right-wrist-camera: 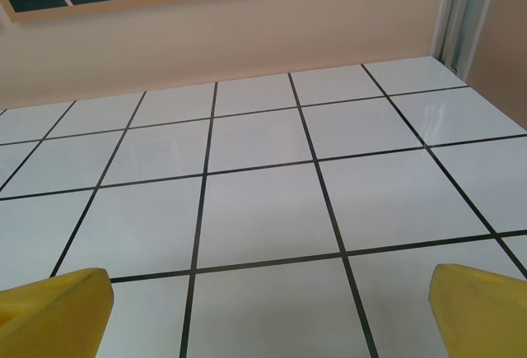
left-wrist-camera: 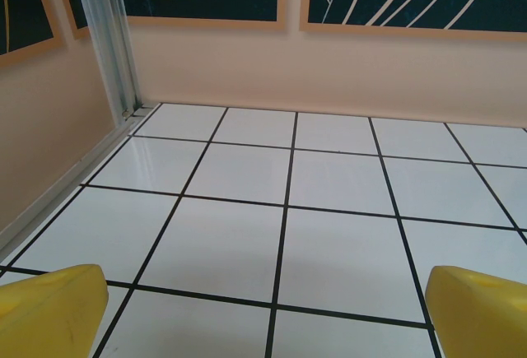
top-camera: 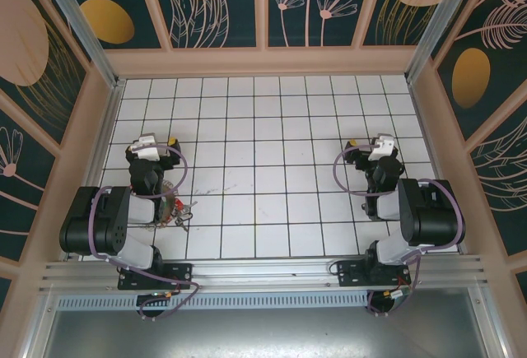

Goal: Put the keys on the keyring

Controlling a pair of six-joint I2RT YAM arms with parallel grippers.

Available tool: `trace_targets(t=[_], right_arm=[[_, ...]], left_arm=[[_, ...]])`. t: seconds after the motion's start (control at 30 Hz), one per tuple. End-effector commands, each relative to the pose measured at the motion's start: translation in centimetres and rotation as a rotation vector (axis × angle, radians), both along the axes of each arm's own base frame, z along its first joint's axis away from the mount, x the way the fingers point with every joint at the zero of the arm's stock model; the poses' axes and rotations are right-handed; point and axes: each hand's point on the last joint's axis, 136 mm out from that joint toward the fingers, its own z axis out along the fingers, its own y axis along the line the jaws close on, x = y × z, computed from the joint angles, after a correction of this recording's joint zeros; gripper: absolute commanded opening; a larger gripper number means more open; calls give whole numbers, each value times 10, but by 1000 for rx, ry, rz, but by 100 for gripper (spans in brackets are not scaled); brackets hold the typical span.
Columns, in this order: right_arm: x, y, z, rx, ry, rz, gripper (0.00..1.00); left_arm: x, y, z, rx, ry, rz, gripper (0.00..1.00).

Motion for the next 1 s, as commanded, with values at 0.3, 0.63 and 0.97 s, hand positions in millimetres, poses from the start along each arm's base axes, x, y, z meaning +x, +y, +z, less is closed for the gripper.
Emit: trace_targets(t=[0.3,0.63,0.97], right_arm=[[10,5,15,6,-15,19,99],[12,-17,45,260,186,-178,99],[7,63,55,556,316,213,95]], left_arm=[[3,-5,11,-7,-17,-26,99],[-24,40,54,-249,-43,275,99],[-8,-10,14,-620,270,125,98]])
